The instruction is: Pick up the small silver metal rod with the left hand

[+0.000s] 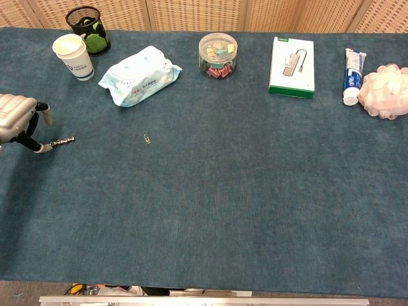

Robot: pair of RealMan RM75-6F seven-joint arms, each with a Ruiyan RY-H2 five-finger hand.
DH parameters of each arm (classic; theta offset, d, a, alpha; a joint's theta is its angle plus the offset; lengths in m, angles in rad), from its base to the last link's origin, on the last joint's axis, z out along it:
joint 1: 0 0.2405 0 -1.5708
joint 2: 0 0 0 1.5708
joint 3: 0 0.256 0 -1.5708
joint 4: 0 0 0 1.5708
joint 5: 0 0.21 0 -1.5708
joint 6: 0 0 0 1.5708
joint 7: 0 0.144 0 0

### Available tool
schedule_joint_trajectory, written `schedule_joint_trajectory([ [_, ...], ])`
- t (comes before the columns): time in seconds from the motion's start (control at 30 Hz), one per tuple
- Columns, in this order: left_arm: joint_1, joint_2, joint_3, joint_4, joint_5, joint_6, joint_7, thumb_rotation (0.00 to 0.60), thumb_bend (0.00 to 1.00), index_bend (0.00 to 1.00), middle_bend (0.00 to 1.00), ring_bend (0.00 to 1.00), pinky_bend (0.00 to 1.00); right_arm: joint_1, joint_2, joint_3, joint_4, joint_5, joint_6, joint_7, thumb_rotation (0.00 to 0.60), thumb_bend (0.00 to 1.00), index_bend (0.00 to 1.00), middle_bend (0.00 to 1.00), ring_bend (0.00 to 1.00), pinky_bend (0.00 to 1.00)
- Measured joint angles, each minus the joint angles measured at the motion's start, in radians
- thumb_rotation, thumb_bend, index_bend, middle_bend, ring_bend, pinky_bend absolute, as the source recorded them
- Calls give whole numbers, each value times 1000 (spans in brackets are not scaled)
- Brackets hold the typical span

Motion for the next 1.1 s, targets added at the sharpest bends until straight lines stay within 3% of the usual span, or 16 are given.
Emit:
schedule_joint_trajectory([
  [0.33, -1, -13, 5, 31, -31, -9, -3, 600, 104, 427, 704, 733, 832, -4, -1, 1, 7, 1, 3, 9, 600, 43, 369, 436, 293, 311],
  [1.1, -69, -70, -38, 154, -71, -53, -13, 600, 103, 430, 704, 733, 832, -10, -2, 2, -3, 2, 10, -5, 600, 43, 369, 436, 293, 311],
])
